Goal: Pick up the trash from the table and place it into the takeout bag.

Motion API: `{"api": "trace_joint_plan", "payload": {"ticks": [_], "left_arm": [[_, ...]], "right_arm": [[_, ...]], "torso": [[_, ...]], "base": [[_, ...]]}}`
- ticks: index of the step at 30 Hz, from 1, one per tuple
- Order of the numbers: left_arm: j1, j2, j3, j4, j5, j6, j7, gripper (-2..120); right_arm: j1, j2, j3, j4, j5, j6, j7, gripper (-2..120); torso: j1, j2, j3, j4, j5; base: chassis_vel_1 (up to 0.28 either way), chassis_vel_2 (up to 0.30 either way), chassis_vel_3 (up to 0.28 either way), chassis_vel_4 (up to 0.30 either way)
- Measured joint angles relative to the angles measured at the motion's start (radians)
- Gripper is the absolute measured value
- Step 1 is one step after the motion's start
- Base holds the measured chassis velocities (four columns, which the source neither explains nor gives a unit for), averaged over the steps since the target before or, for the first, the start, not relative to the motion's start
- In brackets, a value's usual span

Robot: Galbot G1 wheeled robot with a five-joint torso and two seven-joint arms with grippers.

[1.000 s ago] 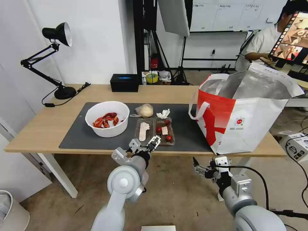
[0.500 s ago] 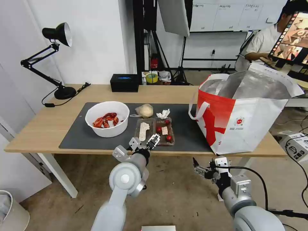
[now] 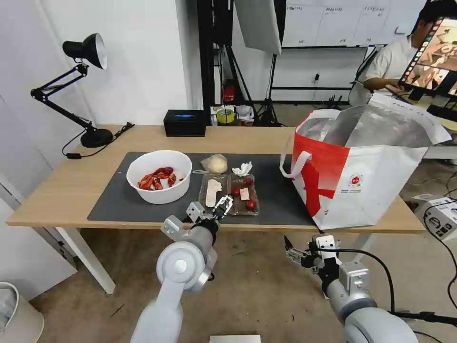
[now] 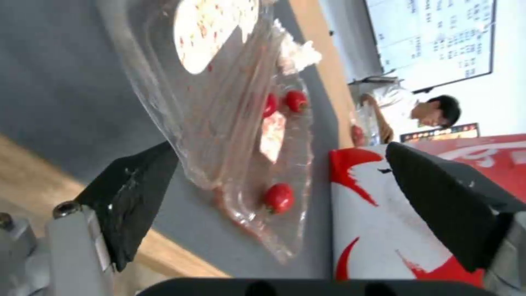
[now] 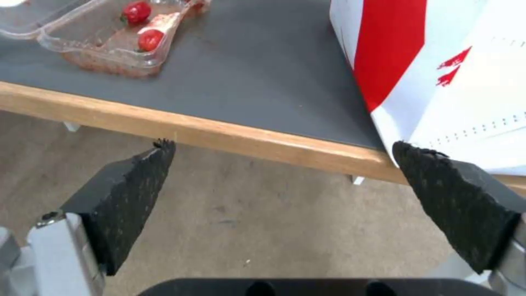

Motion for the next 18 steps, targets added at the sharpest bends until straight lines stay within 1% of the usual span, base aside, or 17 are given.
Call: {"api": "trace_joint_plan", "payload": {"ticks": [4,18], "left_arm": [[0.000,0.000,-0.004,-0.012,0.005,-0.006,0.021,100],[-0.019,0.014,-0.012,-0.028,0.023,-0.025,0.059,100]], "right_arm": [[-0.004,0.001,-0.001,0.000,-0.002,0.002,0.000,100],[-0.022,0.012,-0.004,0.002,-0.016,0.014,-0.002,100]], "torso": [[0.000,0.000,0.000,0.0000,0.0000],[0.000,0.000,0.000,0.0000,0.0000]], "base": [[0.000,0.000,0.000,0.000],[0.000,0.000,0.000,0.000]]}}
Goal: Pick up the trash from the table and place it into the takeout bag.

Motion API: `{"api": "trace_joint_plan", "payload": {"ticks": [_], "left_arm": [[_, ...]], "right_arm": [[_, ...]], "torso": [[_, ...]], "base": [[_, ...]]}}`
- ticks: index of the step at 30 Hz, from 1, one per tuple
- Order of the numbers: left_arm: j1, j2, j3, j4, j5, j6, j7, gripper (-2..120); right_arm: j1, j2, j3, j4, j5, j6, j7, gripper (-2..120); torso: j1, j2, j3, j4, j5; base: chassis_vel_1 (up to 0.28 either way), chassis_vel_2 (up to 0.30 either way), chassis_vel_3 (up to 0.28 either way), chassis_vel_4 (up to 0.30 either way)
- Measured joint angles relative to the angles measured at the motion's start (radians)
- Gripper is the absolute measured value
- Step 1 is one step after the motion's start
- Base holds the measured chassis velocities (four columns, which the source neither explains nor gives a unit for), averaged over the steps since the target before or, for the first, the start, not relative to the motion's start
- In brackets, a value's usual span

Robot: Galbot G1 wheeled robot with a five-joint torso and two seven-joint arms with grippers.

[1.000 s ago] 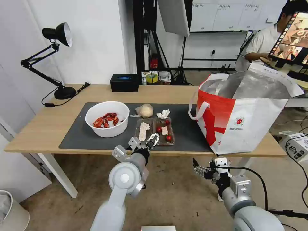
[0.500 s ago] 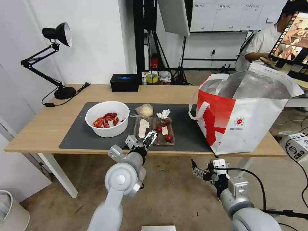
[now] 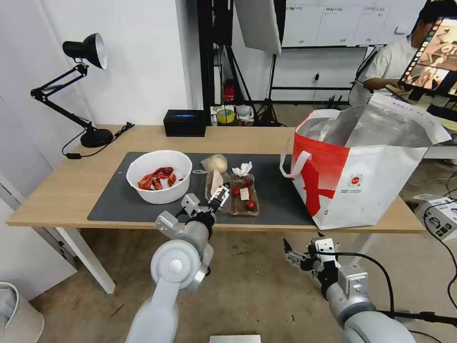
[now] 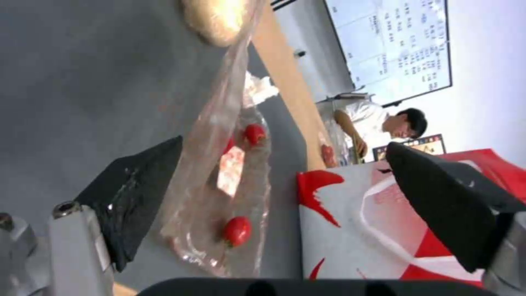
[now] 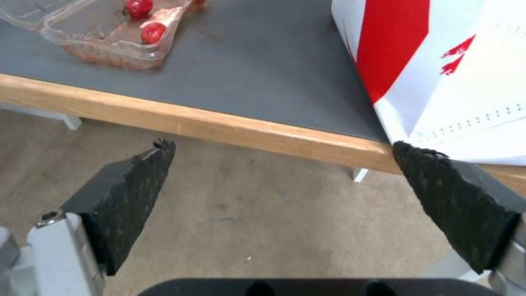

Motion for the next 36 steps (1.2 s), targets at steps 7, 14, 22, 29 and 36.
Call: {"api": "trace_joint_plan", "payload": {"ticks": [7,14,22,29,36], "left_arm": [[-0.014,0.002,0.003,-0.004,-0.005,-0.006,0.007,100],[-0.052,0.004,0.028,0.024,-0.022,-0.006,0.009,100],[-0.105,-0.005,0.068,0.076,-0.025,-0.006,0.007,100],[-0.145,-0.016,0.108,0.111,-0.024,-0.005,0.007,100],[-0.169,0.011,0.142,0.113,-0.012,0.015,0.016,100]], "right_arm": [[-0.010,0.005,0.001,0.008,-0.006,0.003,0.000,100],[-0.021,0.006,0.009,0.017,-0.009,0.004,-0.001,100],[-0.039,0.018,0.016,0.031,-0.019,0.007,-0.001,100],[-0.060,0.035,0.032,0.047,-0.030,0.013,-0.001,100],[-0.074,0.041,0.046,0.060,-0.030,0.019,0.000,100]], "torso": [[0.000,0.000,0.000,0.0000,0.0000],[0.000,0.000,0.000,0.0000,0.0000],[0.000,0.000,0.000,0.0000,0.0000],[0.000,0.000,0.000,0.0000,0.0001],[0.000,0.000,0.000,0.0000,0.0001]], "base": [[0.000,0.000,0.000,0.000],[0.000,0.000,0.000,0.000],[0.000,0.000,0.000,0.000],[0.000,0.000,0.000,0.000],[0.000,0.000,0.000,0.000]]}}
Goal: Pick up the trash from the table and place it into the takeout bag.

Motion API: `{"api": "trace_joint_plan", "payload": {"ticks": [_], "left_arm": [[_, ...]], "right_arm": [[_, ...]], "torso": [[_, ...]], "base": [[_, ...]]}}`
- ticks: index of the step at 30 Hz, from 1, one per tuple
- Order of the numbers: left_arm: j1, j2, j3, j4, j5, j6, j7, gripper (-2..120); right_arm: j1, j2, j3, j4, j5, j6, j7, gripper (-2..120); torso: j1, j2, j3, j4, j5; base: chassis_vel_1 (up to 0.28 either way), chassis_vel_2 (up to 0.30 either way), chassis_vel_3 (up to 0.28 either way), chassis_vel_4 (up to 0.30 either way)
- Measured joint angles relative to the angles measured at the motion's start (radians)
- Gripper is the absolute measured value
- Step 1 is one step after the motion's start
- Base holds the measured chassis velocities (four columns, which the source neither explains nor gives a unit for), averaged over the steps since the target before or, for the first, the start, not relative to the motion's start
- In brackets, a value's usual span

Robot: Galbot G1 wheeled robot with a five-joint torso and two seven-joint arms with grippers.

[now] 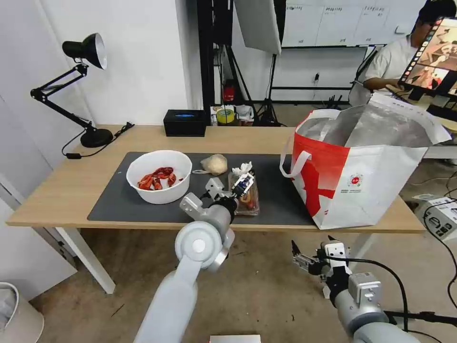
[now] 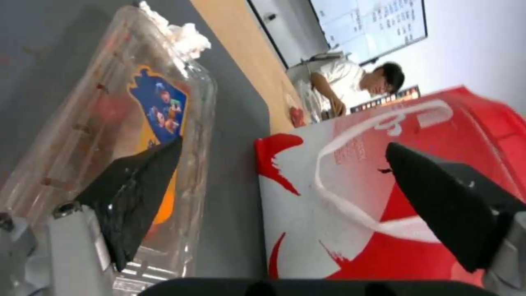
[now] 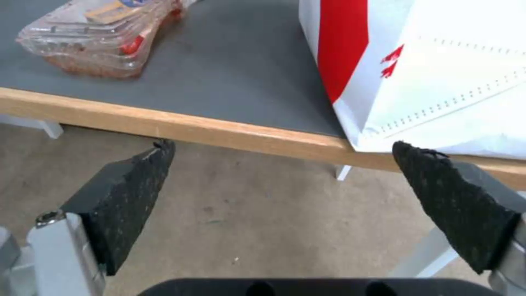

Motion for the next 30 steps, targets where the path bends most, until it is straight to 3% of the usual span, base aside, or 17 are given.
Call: {"api": "trace_joint_plan", "payload": {"ticks": [3,5,6,8,10,11,14,15,18,20,27,28,30], "left_arm": [[-0.007,0.018,0.013,-0.002,0.022,0.009,0.017,100],[-0.025,0.067,0.048,-0.002,0.083,0.025,0.077,99],[-0.025,0.067,0.048,-0.002,0.083,0.025,0.077,99],[-0.056,0.138,0.092,0.010,0.164,0.033,0.172,89],[-0.064,0.161,0.101,0.014,0.191,0.034,0.202,86],[-0.092,0.229,0.127,0.031,0.269,0.034,0.287,76],[-0.113,0.275,0.145,0.044,0.314,0.035,0.334,71],[-0.146,0.333,0.169,0.065,0.366,0.035,0.396,63],[-0.174,0.376,0.193,0.081,0.392,0.035,0.434,56],[-0.233,0.449,0.246,0.112,0.427,0.035,0.516,45],[-0.321,0.479,0.345,0.201,0.485,0.031,0.642,19],[-0.321,0.479,0.345,0.201,0.485,0.031,0.642,19],[-0.324,0.481,0.356,0.217,0.494,0.031,0.651,8]], "right_arm": [[0.000,0.000,0.000,0.001,0.000,0.001,0.000,100],[0.000,0.001,0.001,0.002,0.004,0.004,0.000,100],[0.000,0.001,0.001,0.002,0.004,0.004,0.000,100],[0.005,-0.002,0.007,0.003,0.050,0.006,0.002,100],[0.008,-0.004,0.009,0.003,0.069,0.006,0.004,100],[0.025,-0.022,0.018,0.002,0.144,0.011,0.015,100],[0.038,-0.036,0.026,-0.002,0.197,0.016,0.021,100],[0.057,-0.059,0.043,-0.009,0.296,0.028,0.029,100],[0.076,-0.074,0.054,-0.015,0.379,0.040,0.037,100],[0.121,-0.096,0.080,-0.026,0.538,0.069,0.061,100],[0.186,-0.108,0.117,-0.038,0.799,0.141,0.132,100],[0.186,-0.108,0.117,-0.038,0.799,0.141,0.132,100],[0.241,-0.121,0.099,-0.061,0.911,0.161,0.171,100]], "torso": [[0.000,0.000,0.000,0.0000,0.0000],[0.000,0.000,0.000,0.0000,0.0000],[0.000,0.000,0.000,0.0000,0.0000],[0.000,0.000,0.000,-0.0003,-0.0002],[0.000,0.000,0.000,-0.0003,-0.0002],[0.000,0.000,0.000,0.0000,-0.0002],[0.000,0.000,0.000,0.0001,-0.0002],[0.000,0.000,0.000,0.0003,-0.0001],[0.000,0.000,0.000,-0.0001,-0.0002],[0.000,0.000,0.000,0.0004,0.0001],[0.000,0.000,0.000,-0.0005,0.0000],[0.000,0.000,0.000,-0.0005,0.0000],[0.000,0.000,0.000,0.0000,-0.0001]], "base": [[0.000,0.000,0.000,0.000],[0.000,0.000,0.000,0.000],[0.000,0.000,0.000,0.000],[0.000,0.000,0.000,0.000],[0.000,0.000,0.000,0.000],[0.000,0.000,0.000,0.000],[0.000,0.000,0.000,0.000],[0.000,0.000,0.000,0.000],[0.000,0.000,0.000,0.000],[0.000,0.000,0.000,0.000],[0.000,0.000,0.000,0.000],[0.000,0.000,0.000,0.000],[0.000,0.000,0.000,0.000]]}}
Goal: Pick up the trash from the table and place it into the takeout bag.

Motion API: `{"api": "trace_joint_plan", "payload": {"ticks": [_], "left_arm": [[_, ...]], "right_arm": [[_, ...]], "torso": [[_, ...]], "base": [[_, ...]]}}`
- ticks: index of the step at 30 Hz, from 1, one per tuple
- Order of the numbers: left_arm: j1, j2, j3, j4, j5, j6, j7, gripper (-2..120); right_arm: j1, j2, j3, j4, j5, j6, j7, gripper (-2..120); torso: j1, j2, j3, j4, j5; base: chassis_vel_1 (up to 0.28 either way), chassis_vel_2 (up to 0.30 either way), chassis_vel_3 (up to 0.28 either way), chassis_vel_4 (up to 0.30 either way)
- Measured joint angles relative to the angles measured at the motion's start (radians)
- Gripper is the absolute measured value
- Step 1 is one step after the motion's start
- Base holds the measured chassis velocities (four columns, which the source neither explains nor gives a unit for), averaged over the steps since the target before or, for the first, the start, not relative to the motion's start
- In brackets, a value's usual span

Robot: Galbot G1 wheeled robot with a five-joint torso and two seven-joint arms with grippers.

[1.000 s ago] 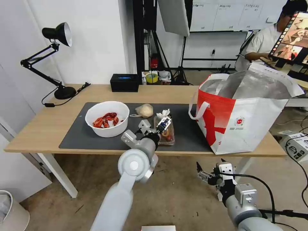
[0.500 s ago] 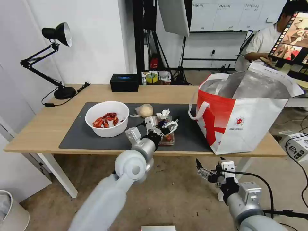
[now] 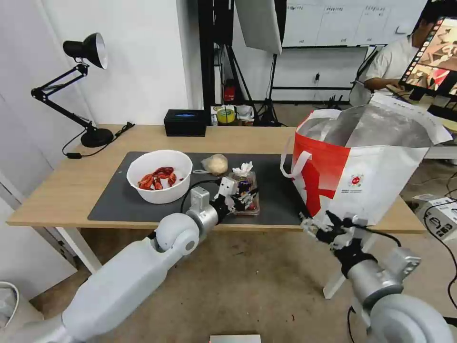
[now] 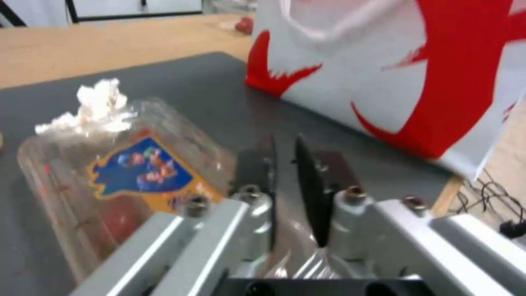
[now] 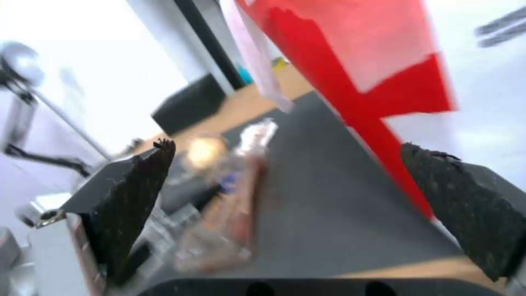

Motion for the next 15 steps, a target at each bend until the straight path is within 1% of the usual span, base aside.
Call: {"api": "trace_joint_plan", "payload": {"ticks": [1,2,3,4,6,7,10,11,14,15], "left_arm": [[0.000,0.002,0.002,0.004,0.001,0.000,0.001,5],[0.000,0.002,0.002,0.004,0.001,0.000,0.001,5],[-0.001,0.007,0.003,0.009,0.003,0.000,0.001,0],[-0.001,0.009,0.003,0.010,0.003,0.000,0.001,0],[0.000,0.021,0.001,0.016,0.007,-0.001,0.003,0],[0.000,0.021,0.001,0.016,0.007,-0.001,0.003,0],[0.010,0.033,-0.007,0.017,0.009,-0.001,0.010,0],[0.010,0.033,-0.007,0.017,0.009,-0.001,0.010,0],[0.018,0.045,-0.012,0.018,0.021,-0.001,0.022,0],[0.018,0.045,-0.012,0.018,0.021,-0.001,0.022,0]], "right_arm": [[0.019,-0.004,-0.005,-0.007,0.033,0.004,0.012,100],[0.019,-0.004,-0.005,-0.007,0.033,0.004,0.012,100],[0.058,-0.014,-0.015,-0.023,0.105,0.007,0.038,100],[0.072,-0.018,-0.018,-0.028,0.131,0.008,0.047,100],[0.134,-0.035,-0.027,-0.060,0.252,0.009,0.089,100],[0.134,-0.035,-0.027,-0.060,0.252,0.009,0.089,100],[0.179,-0.052,-0.041,-0.098,0.349,0.006,0.115,100],[0.179,-0.052,-0.041,-0.098,0.349,0.006,0.115,100],[0.224,-0.070,-0.071,-0.148,0.421,-0.017,0.130,100],[0.224,-0.070,-0.071,-0.148,0.421,-0.017,0.130,100]], "torso": [[0.000,0.000,0.000,0.0000,0.0000],[0.000,0.000,0.000,0.0000,0.0000],[0.000,0.000,0.000,0.0000,0.0000],[0.000,0.000,0.000,0.0001,0.0000],[0.000,0.000,0.000,0.0001,0.0001],[0.000,0.000,0.000,0.0001,0.0001],[0.000,0.000,0.000,0.0001,0.0000],[0.000,0.000,0.000,0.0001,0.0000],[0.000,0.000,0.000,0.0000,0.0000],[0.000,0.000,0.000,0.0000,0.0000]], "base": [[0.000,0.000,0.000,0.000],[0.000,0.000,0.000,0.000],[0.000,0.000,0.000,0.000],[0.000,0.000,0.000,0.000],[0.000,0.000,0.000,0.000],[0.000,0.000,0.000,0.000],[0.000,0.000,0.000,0.000],[0.000,0.000,0.000,0.000],[0.000,0.000,0.000,0.000],[0.000,0.000,0.000,0.000]]}}
